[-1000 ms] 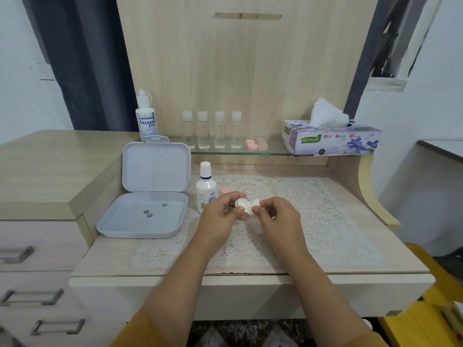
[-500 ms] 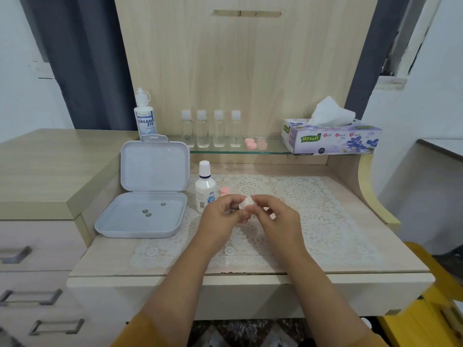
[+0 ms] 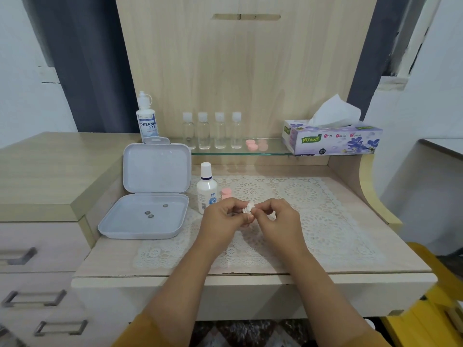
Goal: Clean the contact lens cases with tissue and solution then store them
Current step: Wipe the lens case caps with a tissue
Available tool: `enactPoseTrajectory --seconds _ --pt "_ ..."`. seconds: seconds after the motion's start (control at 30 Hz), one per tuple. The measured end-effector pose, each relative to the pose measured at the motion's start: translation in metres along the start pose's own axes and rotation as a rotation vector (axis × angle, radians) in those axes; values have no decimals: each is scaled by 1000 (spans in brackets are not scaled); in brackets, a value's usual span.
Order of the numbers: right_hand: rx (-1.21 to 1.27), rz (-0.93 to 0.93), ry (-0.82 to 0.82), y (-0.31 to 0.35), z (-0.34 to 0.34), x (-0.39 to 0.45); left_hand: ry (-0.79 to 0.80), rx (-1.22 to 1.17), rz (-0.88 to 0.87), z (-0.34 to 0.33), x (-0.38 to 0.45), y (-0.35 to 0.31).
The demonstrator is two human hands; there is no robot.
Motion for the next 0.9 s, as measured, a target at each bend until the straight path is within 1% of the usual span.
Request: enactPoseTrajectory --seconds 0.07,0.23,0.4,0.47,0.5,0.57,0.6,0.63,0.73,0.8,0.9 --pt "-12 16 10 0 -1 1 3 -7 3 -1 1 1" --pt "-68 177 36 6 -5 5 17 -57 11 0 1 -1" --pt "-93 171 94 4 -10 8 3 -80 18 2 0 -1" --pt "-34 128 79 2 -7 8 -4 -102 16 2 0 -3" --pt "34 81 55 -1 -4 8 -19 -119 19 3 0 -3" --pt "217 -25 -28 -7 6 7 -54 -161 27 6 1 -2" --pt "280 -55 -65 -8 10 5 -62 -175 30 7 1 -2" --pt "291 -57 -83 -7 13 3 -64 -179 32 7 1 -2" --pt "240 -3 -13 1 6 1 -67 -183 31 8 2 -3" --pt "288 15 36 3 2 1 -74 -187 38 10 2 -2" --pt "338 67 98 8 -2 1 -26 -149 18 6 2 -2"
Point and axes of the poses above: each hand's wrist, its own x-axis towards the middle knuckle, its own z-axis out of the back of the hand, y = z × x, the point moved 8 cm from there along x, towards the middle knuckle, and after that the axes turned 3 degrees about x, right-handed, at the moved point
